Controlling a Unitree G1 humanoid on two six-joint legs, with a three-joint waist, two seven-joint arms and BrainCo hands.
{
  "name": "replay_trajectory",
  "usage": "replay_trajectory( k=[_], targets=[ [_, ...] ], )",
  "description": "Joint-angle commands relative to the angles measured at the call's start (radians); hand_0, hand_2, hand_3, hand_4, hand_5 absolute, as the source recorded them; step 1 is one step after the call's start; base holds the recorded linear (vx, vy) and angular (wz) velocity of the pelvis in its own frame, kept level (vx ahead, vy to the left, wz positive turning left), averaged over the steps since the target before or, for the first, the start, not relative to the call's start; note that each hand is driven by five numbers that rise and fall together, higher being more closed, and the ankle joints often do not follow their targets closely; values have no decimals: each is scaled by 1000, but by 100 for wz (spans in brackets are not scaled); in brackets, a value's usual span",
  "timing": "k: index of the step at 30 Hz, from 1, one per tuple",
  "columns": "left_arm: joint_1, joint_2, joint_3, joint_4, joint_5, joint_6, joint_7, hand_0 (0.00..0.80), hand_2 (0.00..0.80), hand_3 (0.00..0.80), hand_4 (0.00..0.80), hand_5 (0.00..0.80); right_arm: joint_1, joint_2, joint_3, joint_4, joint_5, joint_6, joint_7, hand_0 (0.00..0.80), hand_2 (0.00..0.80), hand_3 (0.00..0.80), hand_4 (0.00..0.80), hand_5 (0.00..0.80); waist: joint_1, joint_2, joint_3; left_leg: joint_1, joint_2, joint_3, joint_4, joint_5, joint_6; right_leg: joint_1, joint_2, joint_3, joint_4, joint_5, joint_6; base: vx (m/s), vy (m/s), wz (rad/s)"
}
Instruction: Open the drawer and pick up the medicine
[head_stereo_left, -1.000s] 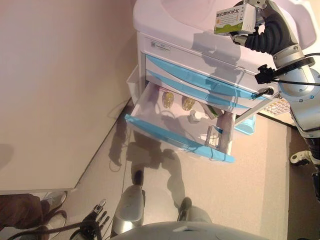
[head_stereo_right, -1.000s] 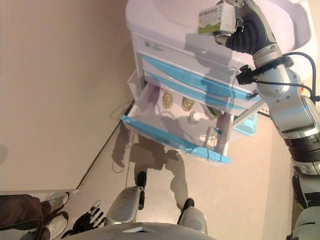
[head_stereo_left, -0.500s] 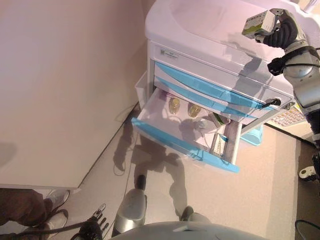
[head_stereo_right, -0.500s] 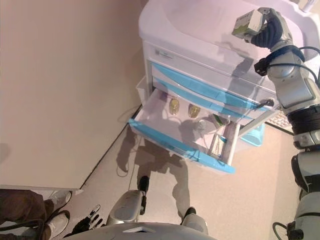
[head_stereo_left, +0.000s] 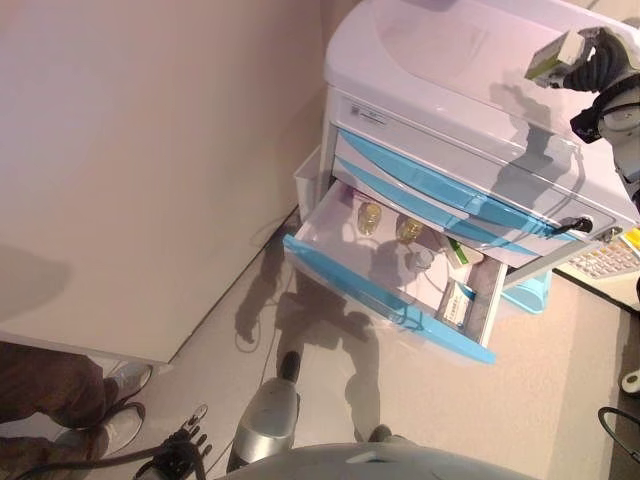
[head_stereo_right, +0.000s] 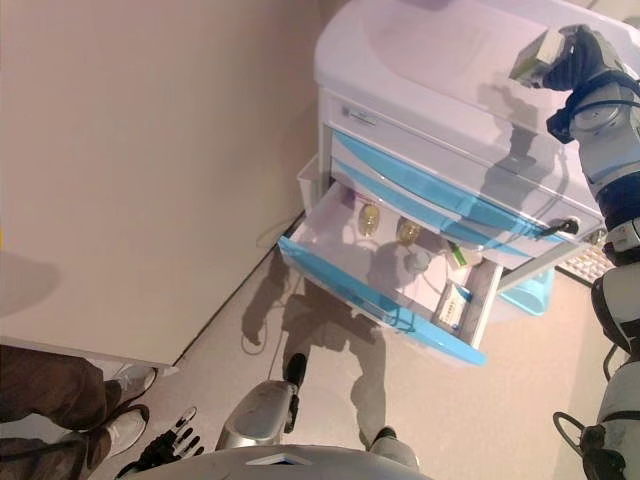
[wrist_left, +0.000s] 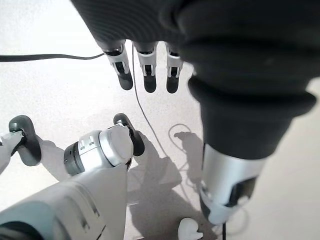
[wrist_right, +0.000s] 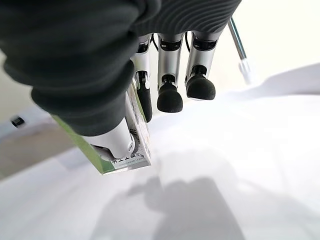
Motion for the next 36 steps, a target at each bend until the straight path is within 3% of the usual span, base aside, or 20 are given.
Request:
replay_trajectory(
  k=[1, 6, 17, 18, 19, 36],
  targets=[
    [53, 53, -77, -37, -15, 12, 4, 0, 0, 0, 0, 0, -140, -80, 101, 42, -52, -7, 55, 800, 800, 800, 800, 800, 41, 10, -28, 106, -3, -31, -45, -123, 25, -104, -32, 7, 79, 143, 10, -11, 6, 3],
    [64, 61, -77, -48, -20, 17, 4, 0, 0, 0, 0, 0, -163, -86, 152, 103, -76, 6, 105, 800, 800, 800, 800, 800, 50, 15, -21, 101, -4, -36, -44, -119, 25, -105, -36, 1, 81, 144, 10, 6, 0, 6],
    [60, 63, -112, -66, -24, 18, 0, 0, 0, 0, 0, 0, -150, -76, 130, 193, -68, 1, 105, 800, 800, 800, 800, 800, 53, 37, -16, 98, -9, -42, -41, -118, 24, -111, -43, -5, 86, 133, 5, 3, -1, 3],
    [61, 62, -115, -67, -26, 16, 0, 0, 0, 0, 0, 0, -148, -75, 129, 197, -71, 6, 101, 502, 502, 502, 502, 502, 52, 38, -17, 99, -9, -41, -40, -118, 24, -110, -43, -5, 86, 132, 5, 0, 0, 0],
    [61, 60, -118, -69, -28, 15, 4, 0, 0, 0, 0, 0, -149, -75, 128, 204, -80, 3, 107, 0, 0, 0, 0, 0, 52, 40, -17, 100, -9, -41, -40, -118, 24, -110, -44, -6, 86, 131, 4, 0, 0, 0],
    [76, 55, -121, -69, -11, 14, -19, 0, 0, 0, 0, 0, -207, -99, 160, 110, -91, -26, -93, 0, 0, 0, 0, 0, 44, 44, -22, 103, -7, -37, -24, -126, 18, -109, -43, -5, 94, 115, 0, 0, 0, 0]
  ],
)
